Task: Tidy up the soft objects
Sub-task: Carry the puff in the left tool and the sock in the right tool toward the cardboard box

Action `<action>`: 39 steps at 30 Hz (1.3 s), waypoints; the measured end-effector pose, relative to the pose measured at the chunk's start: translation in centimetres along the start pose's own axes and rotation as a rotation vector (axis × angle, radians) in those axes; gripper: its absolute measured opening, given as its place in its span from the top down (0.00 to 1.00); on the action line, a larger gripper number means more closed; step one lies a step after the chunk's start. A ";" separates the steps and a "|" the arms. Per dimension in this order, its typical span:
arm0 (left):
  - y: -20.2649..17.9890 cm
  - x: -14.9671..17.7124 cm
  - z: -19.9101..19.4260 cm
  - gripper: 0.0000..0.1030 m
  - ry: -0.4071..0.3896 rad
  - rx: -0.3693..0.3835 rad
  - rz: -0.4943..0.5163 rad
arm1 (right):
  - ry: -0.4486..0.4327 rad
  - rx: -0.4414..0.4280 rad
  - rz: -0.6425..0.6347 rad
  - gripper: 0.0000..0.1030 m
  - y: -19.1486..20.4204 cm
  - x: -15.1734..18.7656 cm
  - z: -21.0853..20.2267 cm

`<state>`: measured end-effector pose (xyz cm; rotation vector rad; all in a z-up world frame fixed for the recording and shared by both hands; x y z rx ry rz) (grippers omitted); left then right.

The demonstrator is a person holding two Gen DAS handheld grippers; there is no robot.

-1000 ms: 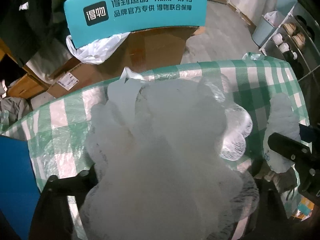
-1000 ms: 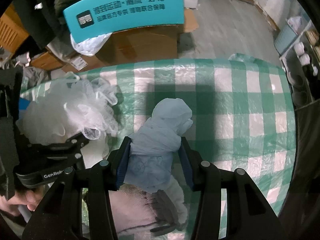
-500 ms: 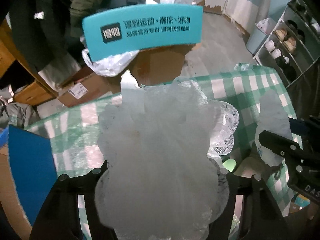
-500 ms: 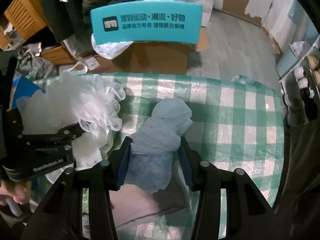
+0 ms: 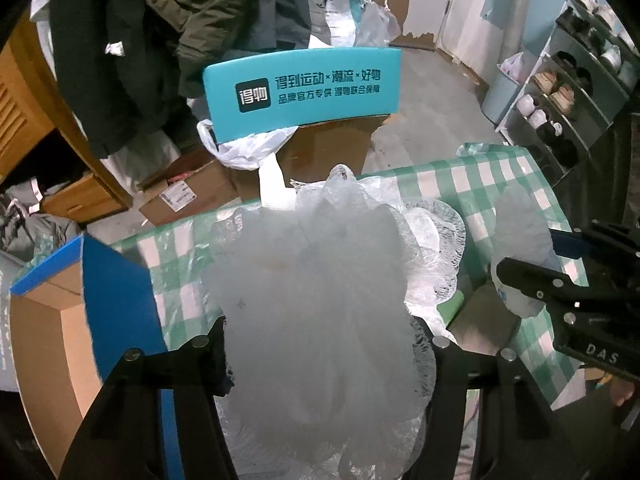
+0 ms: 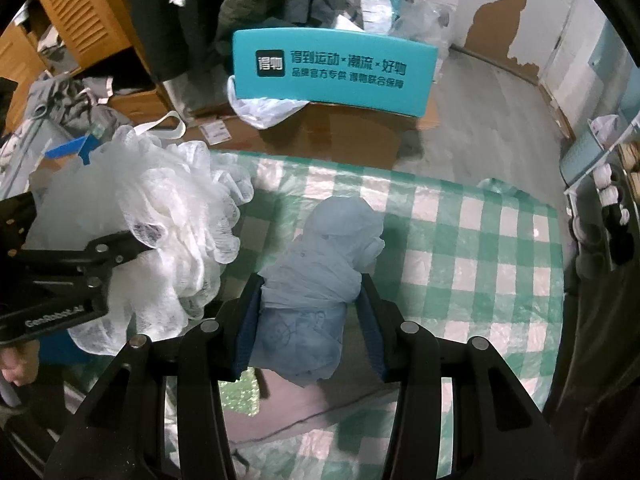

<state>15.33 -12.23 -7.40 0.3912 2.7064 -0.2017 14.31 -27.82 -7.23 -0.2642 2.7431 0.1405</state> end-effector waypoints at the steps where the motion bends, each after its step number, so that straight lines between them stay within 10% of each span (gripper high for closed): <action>1: 0.2 0.3 -0.2 0.40 -0.001 0.004 -0.003 | 0.000 -0.002 -0.003 0.56 0.1 0.1 -0.1; 13: 1.0 4.3 1.2 0.40 0.064 0.044 -0.017 | 0.020 -0.022 -0.043 0.57 1.9 1.1 0.1; 26: 0.2 5.3 5.2 0.01 0.160 0.107 -0.078 | 0.036 -0.030 -0.045 0.57 2.0 1.4 0.4; 34: 0.0 4.8 6.9 0.05 0.164 0.103 -0.059 | 0.042 -0.031 -0.039 0.57 1.7 1.4 0.5; 39: -0.3 4.8 6.9 0.28 0.140 0.094 -0.035 | 0.043 -0.028 -0.046 0.57 1.8 1.5 0.4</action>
Point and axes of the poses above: each gripper's, at about its wrist camera, not at the fingertips, and z roughly the way its jaws point, y to its left, x to its underside, the point moved 1 cm from there along z, roughly the way its jaws point, and after that the axes turned 3 degrees about x, right-handed, at the moved point
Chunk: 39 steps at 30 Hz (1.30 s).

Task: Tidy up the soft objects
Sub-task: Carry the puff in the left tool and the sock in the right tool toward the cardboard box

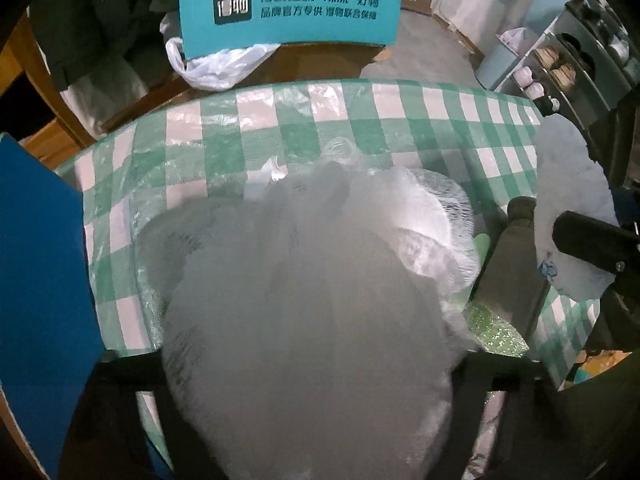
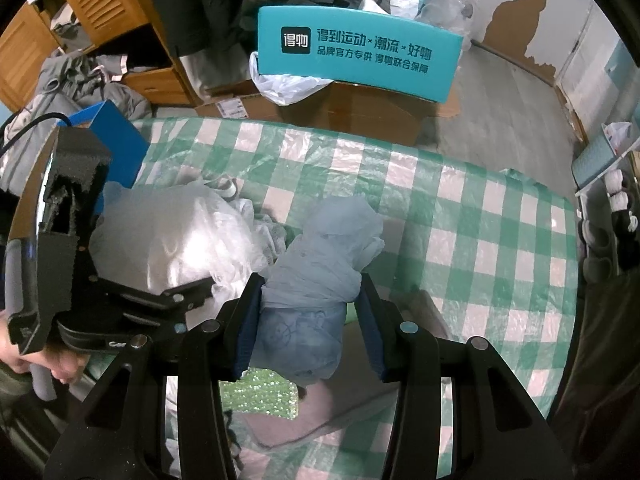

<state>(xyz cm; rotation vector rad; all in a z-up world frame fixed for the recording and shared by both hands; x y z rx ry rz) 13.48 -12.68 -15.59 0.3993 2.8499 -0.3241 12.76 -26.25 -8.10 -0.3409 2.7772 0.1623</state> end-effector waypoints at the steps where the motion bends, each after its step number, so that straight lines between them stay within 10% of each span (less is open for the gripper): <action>1: -0.2 0.0 -0.3 0.31 -0.008 -0.005 0.013 | -0.001 0.001 -0.001 0.57 0.0 0.0 0.0; 9: -0.7 -0.2 -3.5 0.47 -0.087 -0.037 0.053 | -0.027 0.006 -0.028 0.57 0.9 -0.3 -0.8; 39: 4.1 2.2 -18.0 0.52 -0.380 -0.190 -0.006 | -0.191 -0.082 -0.184 0.57 9.8 -3.1 -6.4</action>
Point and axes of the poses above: each gripper's, at about its wrist camera, not at the fingertips, and z roughly the way its jaws point, y to its left, x to its underside, the point moved 1 cm from there along z, roughly the way its jaws point, and after that the axes turned 3 degrees about x, right-handed, at the moved point
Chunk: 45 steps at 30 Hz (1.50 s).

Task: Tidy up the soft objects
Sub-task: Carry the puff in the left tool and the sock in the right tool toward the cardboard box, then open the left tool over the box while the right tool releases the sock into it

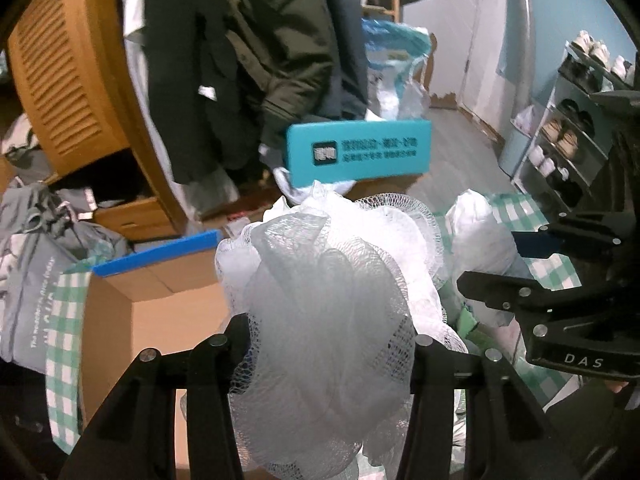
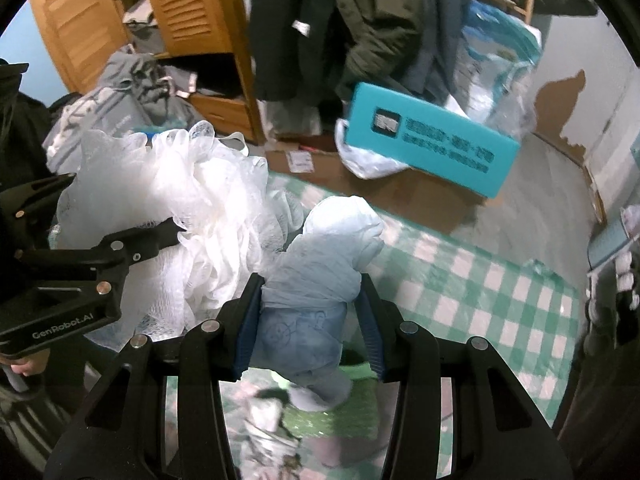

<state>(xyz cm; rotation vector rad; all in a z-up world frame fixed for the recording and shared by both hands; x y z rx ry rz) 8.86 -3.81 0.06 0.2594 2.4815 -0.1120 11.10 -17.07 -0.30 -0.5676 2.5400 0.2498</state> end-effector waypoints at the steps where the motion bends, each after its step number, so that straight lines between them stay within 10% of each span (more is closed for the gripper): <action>1: 0.6 0.0 -0.4 0.52 -0.005 -0.007 -0.009 | -0.006 -0.005 -0.006 0.57 0.4 -0.3 -0.1; 32: 16.2 6.8 -2.8 0.52 0.026 -0.217 -0.244 | 0.061 -0.177 -0.222 0.57 16.6 -6.6 5.8; 40: 18.1 8.1 -1.6 0.36 0.091 -0.227 -0.313 | 0.128 -0.194 -0.223 0.53 18.1 -6.5 8.4; 45: 18.0 8.0 -2.0 0.21 0.081 -0.247 -0.309 | 0.120 -0.184 -0.207 0.34 17.9 -6.6 8.3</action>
Point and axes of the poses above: each gripper's, at about its wrist camera, not at the fingertips, and z roughly the way its jaws point, y to its left, x to its underside, the point moved 1 cm from there along z, roughly the way its jaws point, and after that the axes turned 3 degrees about x, right-handed, at the moved point
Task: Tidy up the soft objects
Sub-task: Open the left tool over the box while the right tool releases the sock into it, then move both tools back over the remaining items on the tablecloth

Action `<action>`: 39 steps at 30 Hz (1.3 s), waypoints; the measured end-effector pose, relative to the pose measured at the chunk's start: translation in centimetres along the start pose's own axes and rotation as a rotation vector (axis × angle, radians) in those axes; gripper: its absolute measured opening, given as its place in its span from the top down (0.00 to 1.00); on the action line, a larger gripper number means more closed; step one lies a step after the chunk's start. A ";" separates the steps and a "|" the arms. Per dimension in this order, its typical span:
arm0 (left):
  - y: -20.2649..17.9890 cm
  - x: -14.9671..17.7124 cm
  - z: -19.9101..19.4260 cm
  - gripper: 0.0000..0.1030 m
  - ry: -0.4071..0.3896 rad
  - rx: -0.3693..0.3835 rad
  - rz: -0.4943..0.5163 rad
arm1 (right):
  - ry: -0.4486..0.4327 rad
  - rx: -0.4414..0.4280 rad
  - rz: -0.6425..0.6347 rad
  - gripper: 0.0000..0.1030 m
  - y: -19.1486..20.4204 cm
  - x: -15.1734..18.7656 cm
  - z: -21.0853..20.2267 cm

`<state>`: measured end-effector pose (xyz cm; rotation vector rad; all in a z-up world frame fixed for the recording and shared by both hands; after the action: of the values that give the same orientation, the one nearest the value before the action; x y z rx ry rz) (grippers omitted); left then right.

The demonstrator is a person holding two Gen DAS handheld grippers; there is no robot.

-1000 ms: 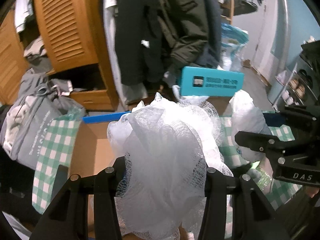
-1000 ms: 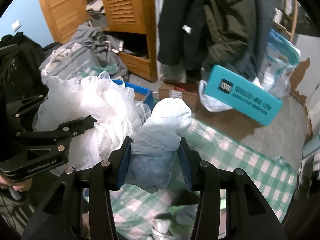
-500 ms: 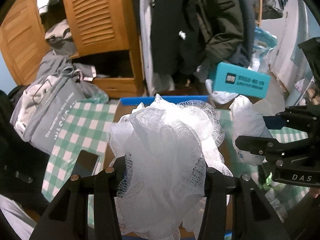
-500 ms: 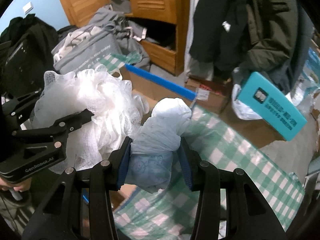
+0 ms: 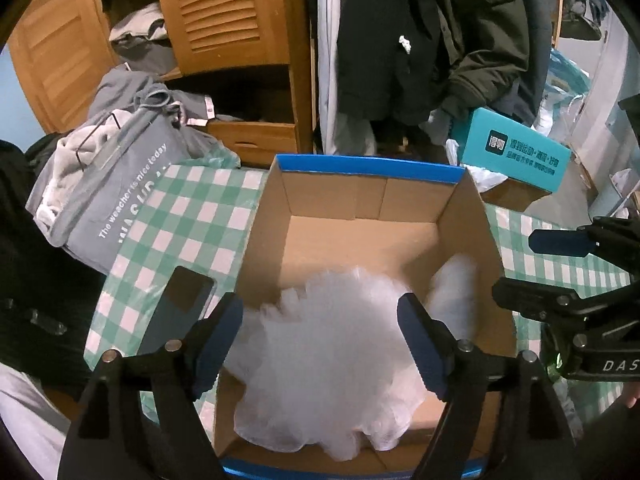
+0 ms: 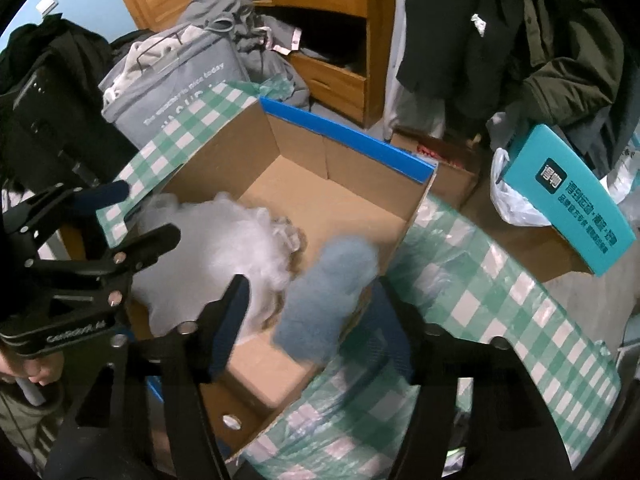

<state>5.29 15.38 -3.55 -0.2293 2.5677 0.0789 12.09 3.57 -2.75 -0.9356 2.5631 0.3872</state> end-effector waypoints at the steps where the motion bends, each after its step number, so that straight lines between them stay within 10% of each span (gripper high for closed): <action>1: -0.1 0.0 0.0 0.21 0.000 0.002 0.005 | -0.004 0.000 0.002 0.31 -0.1 0.0 -0.1; 39: -13.9 0.3 -2.0 0.13 -0.040 0.093 0.316 | -0.056 0.126 0.244 0.24 -11.3 8.0 -7.4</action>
<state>6.46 1.45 -2.17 0.2118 2.5383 0.0796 12.05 -12.07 -1.11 -0.5612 2.6217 0.3098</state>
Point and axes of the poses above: each gripper's, at about its wrist camera, not at the fingertips, and z roughly the way its jaws point, y to its left, x to its underside, the point moved 1 cm from there along z, roughly the way its jaws point, and after that the axes turned 3 degrees about x, right-handed, at the moved point
